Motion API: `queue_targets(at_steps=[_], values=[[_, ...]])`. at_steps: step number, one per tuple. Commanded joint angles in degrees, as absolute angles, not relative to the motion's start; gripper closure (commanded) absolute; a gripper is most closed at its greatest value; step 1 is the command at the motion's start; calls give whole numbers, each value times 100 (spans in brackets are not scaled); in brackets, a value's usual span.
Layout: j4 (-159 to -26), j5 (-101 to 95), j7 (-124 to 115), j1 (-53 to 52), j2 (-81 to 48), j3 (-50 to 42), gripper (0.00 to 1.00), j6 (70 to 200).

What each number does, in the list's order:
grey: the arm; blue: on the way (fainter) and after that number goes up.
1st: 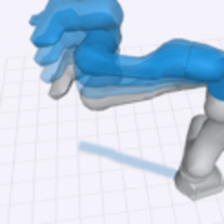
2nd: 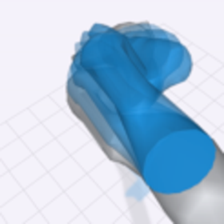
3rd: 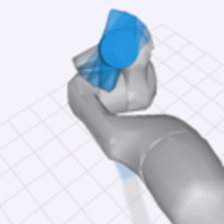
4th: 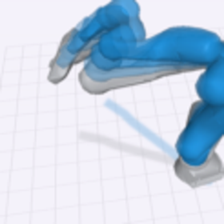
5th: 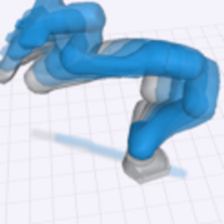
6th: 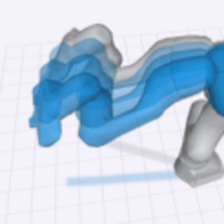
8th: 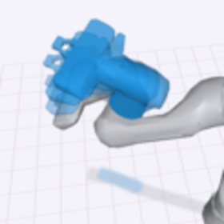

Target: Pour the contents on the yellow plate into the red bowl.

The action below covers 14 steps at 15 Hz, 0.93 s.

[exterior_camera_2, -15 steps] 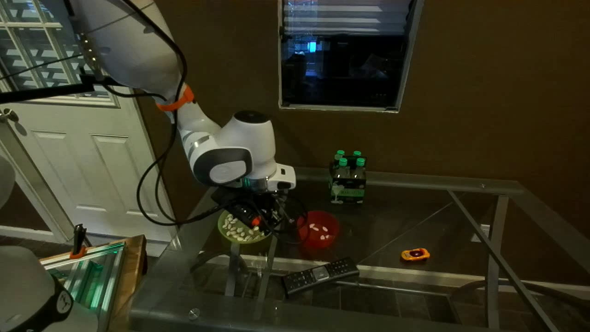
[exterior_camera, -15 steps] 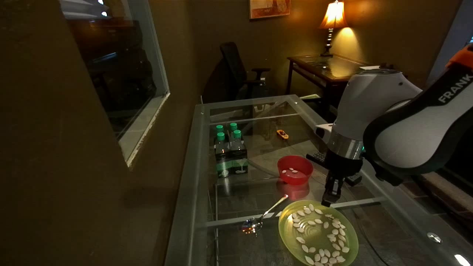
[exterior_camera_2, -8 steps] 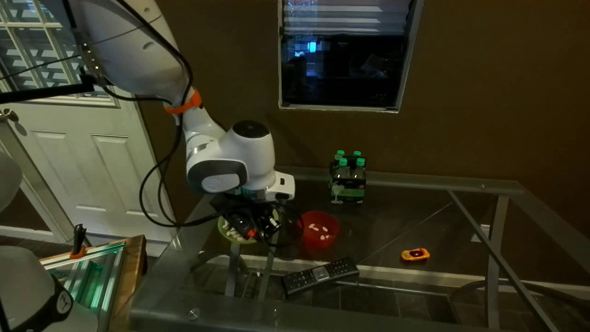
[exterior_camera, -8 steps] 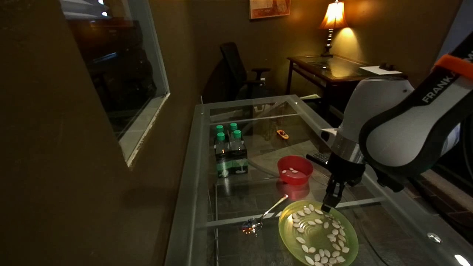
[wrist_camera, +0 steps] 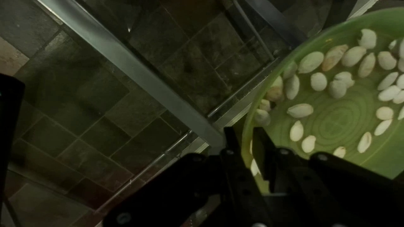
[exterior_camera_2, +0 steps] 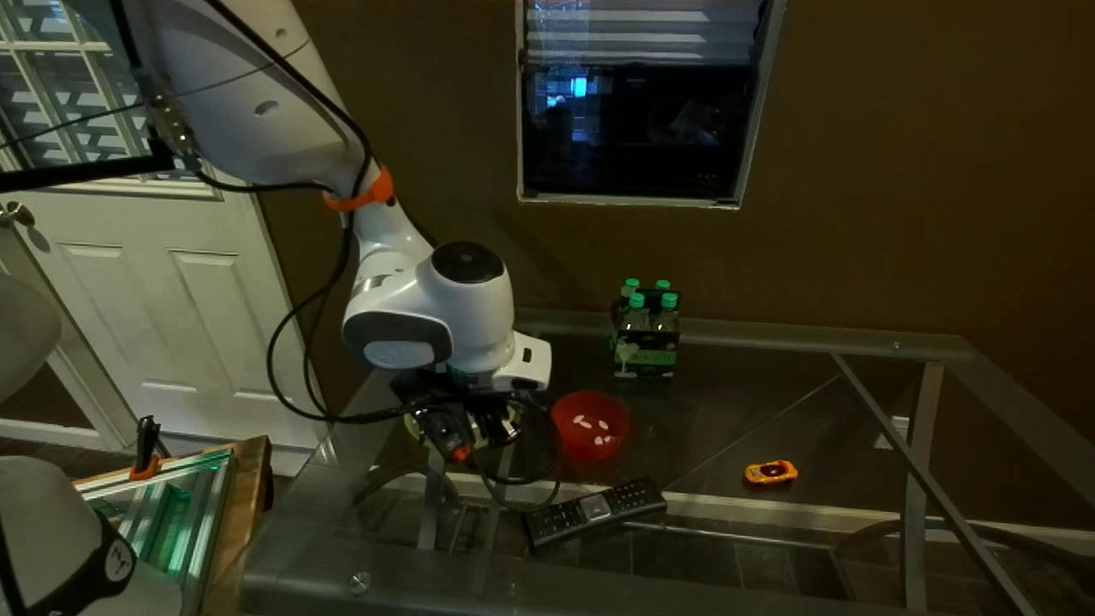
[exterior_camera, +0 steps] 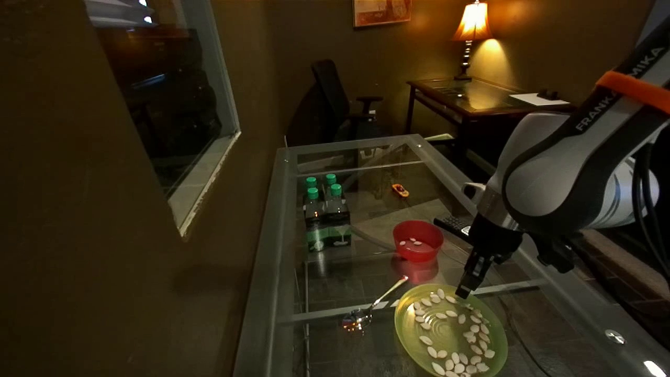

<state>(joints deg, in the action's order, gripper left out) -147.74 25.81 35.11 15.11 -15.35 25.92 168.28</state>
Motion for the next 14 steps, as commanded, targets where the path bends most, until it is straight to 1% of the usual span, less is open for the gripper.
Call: queue_targets(at_steps=[1,4,6,9,10,11,12,14], values=[[-14789,3177,4111,2021,-1700,3067,81,17008],[-14756,3494,4438,2369,-1816,3381,84,17025],[-14750,3633,4582,2541,-1887,3544,85,17041],[-14735,3734,4716,2745,-1976,3734,89,17058],[-14734,3778,4759,2818,-2004,3810,92,17067],[-14739,3807,4793,2875,-2026,3866,97,17080],[-14740,3840,4825,2932,-2041,3919,100,17088],[-14752,3847,4820,3035,-2026,4017,100,17072]])
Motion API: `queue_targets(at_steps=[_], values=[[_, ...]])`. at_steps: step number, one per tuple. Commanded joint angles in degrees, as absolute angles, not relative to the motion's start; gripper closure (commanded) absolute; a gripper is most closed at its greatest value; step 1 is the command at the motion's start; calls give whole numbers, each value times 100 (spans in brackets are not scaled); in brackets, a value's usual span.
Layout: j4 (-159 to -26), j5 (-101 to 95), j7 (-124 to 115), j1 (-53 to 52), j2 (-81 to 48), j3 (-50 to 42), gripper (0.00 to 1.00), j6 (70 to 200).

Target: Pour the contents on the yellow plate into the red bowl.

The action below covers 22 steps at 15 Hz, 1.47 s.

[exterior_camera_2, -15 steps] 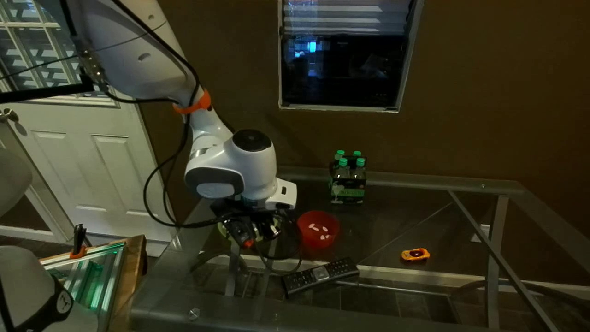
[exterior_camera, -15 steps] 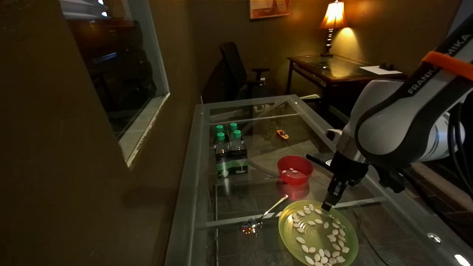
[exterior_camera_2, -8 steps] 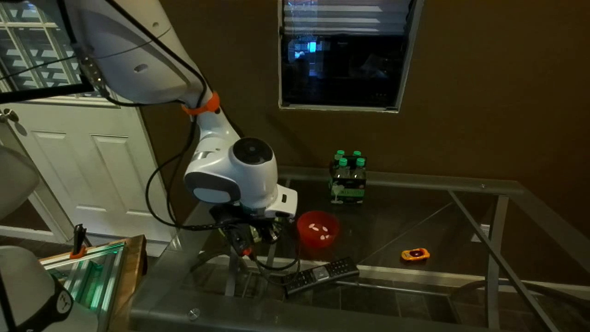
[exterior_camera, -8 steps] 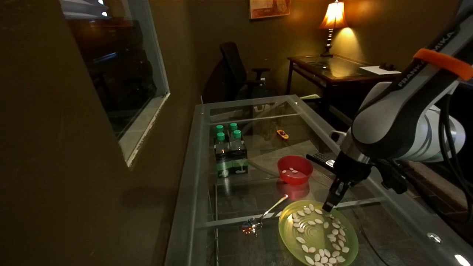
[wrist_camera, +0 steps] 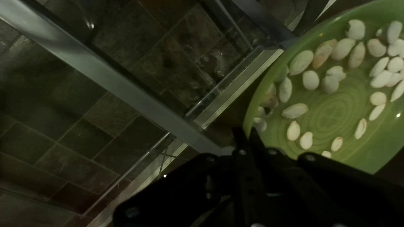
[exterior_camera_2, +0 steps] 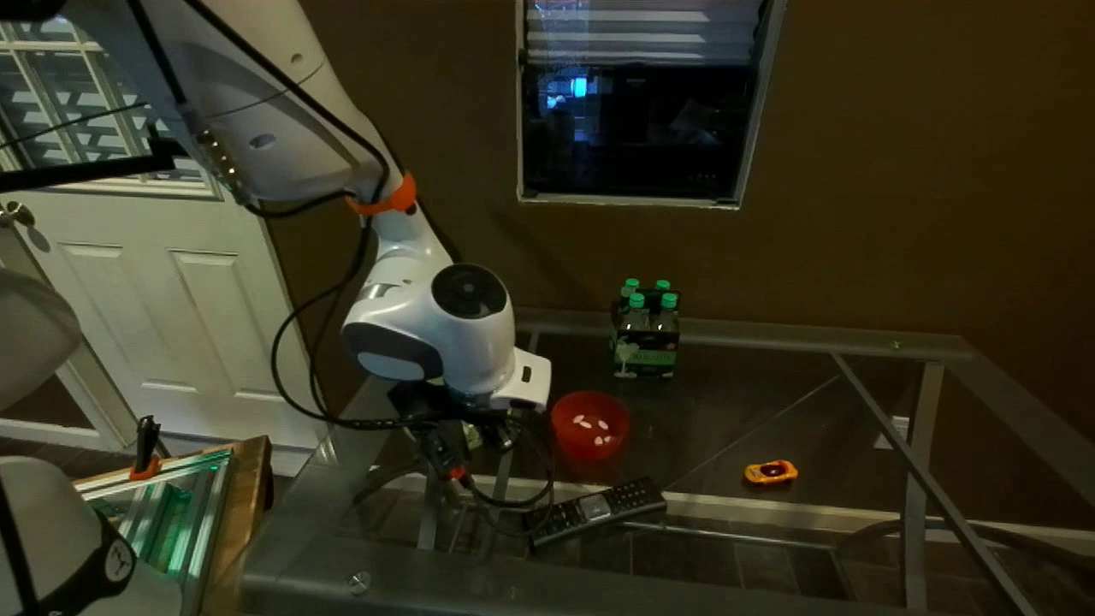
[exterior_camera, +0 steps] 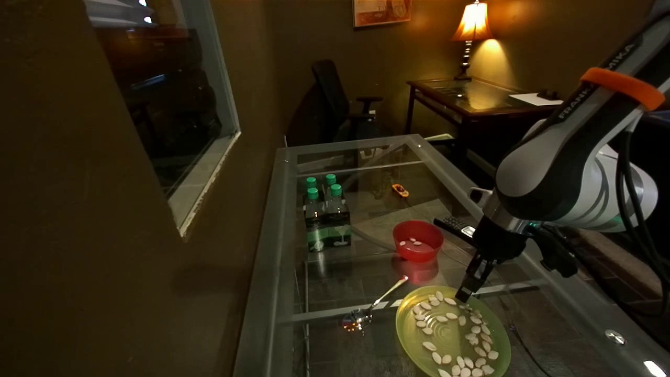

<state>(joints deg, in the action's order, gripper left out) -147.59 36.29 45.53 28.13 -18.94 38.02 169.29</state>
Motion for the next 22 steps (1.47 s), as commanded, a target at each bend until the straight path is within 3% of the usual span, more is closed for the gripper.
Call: queue_targets(at_steps=[1,8,13,14,17,22], values=[[-14769,3824,4794,3070,-2000,4045,99,17041],[-14976,3768,4479,3193,-1055,4127,99,16254],[-15036,3748,4444,3410,208,4032,99,14800],[-14986,3917,4556,2492,525,3030,99,14459],[-15002,2926,3997,1701,1138,1746,99,13941],[-14538,952,2898,914,1401,533,99,13533]])
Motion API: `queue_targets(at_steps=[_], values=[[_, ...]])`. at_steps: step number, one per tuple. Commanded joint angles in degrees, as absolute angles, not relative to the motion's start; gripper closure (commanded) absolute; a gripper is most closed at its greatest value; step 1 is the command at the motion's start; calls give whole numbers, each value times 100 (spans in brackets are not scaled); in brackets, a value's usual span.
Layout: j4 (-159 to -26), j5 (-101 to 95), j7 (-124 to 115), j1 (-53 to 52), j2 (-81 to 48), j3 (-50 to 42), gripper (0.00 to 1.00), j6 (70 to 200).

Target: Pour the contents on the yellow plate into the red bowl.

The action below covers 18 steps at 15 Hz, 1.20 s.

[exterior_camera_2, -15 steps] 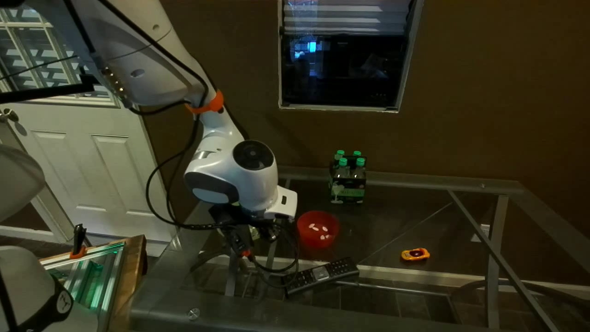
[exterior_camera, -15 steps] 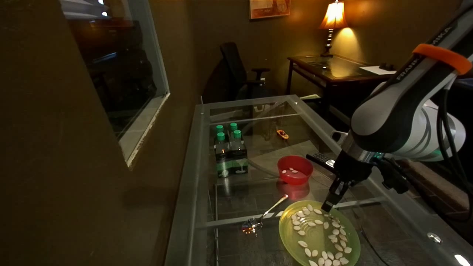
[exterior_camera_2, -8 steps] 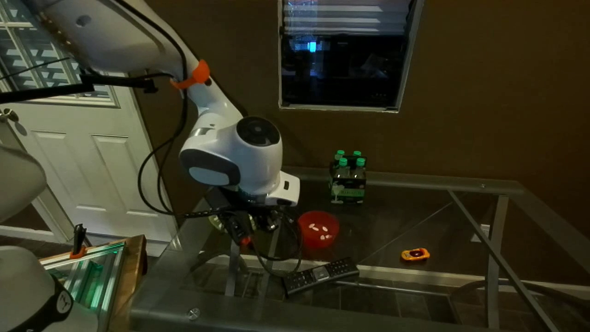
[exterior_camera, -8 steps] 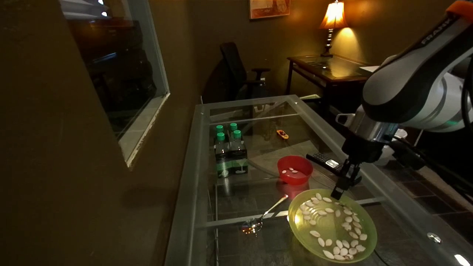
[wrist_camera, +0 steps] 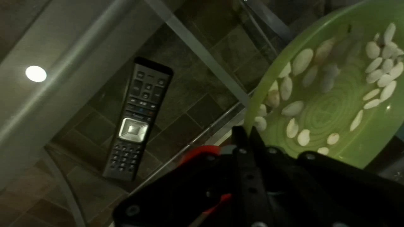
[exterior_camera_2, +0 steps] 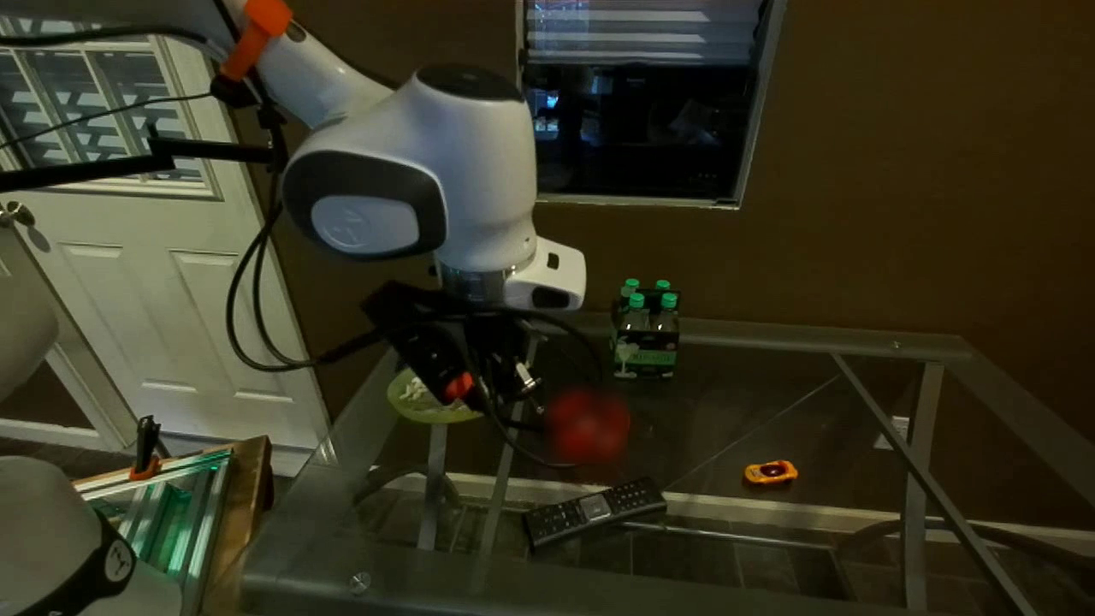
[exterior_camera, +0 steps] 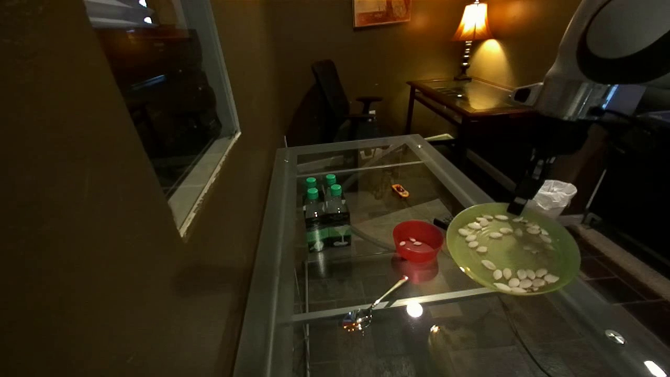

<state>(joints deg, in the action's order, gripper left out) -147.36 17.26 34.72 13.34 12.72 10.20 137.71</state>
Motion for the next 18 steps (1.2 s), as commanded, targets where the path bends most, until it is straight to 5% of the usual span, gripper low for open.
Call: queue_targets(at_steps=[1,11,18], values=[[-14469,640,2635,845,1368,441,99,13546],[-14356,316,2219,394,1241,76,97,13709],[-13875,-1834,681,536,569,324,99,14200]])
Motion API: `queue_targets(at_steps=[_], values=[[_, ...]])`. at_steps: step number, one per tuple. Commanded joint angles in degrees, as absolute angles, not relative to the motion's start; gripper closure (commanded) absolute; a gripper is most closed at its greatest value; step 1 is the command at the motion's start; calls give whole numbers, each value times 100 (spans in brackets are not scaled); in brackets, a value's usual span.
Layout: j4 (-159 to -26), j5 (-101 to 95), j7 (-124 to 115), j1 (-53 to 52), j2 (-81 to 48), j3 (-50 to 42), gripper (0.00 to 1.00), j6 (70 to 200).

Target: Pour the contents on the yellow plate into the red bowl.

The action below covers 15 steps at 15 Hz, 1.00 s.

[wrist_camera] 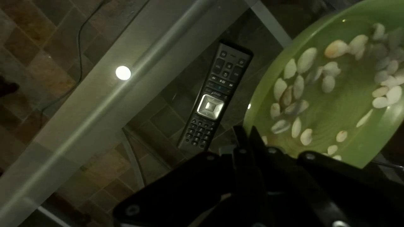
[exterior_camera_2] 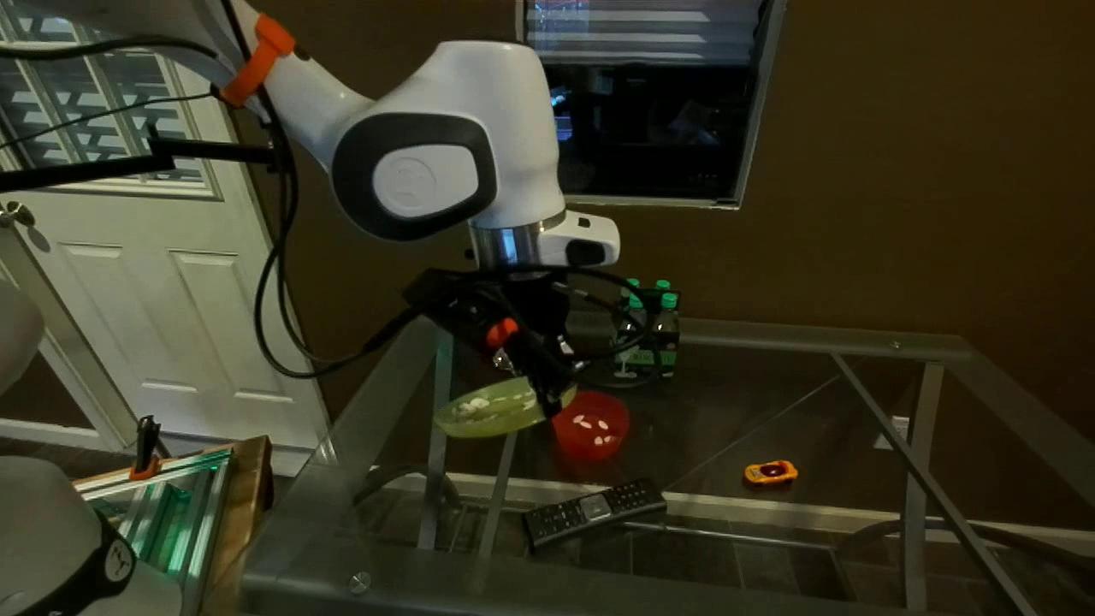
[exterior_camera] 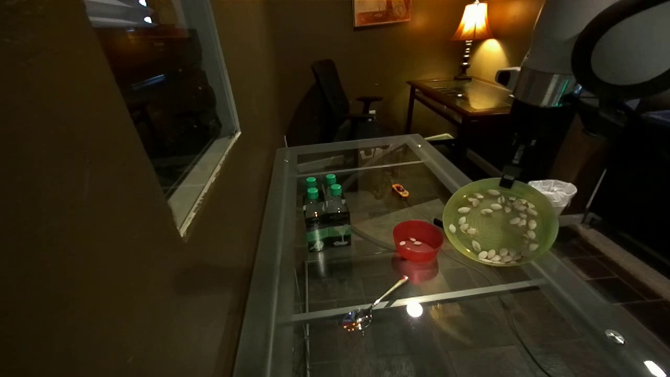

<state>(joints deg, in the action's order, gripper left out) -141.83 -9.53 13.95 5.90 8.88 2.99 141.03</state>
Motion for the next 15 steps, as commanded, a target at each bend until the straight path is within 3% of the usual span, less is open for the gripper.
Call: queue_targets(at_steps=[1,15], values=[[-13789,-2072,488,503,481,328,99,14188],[-12876,-3286,-867,90,-457,105,99,14388]])
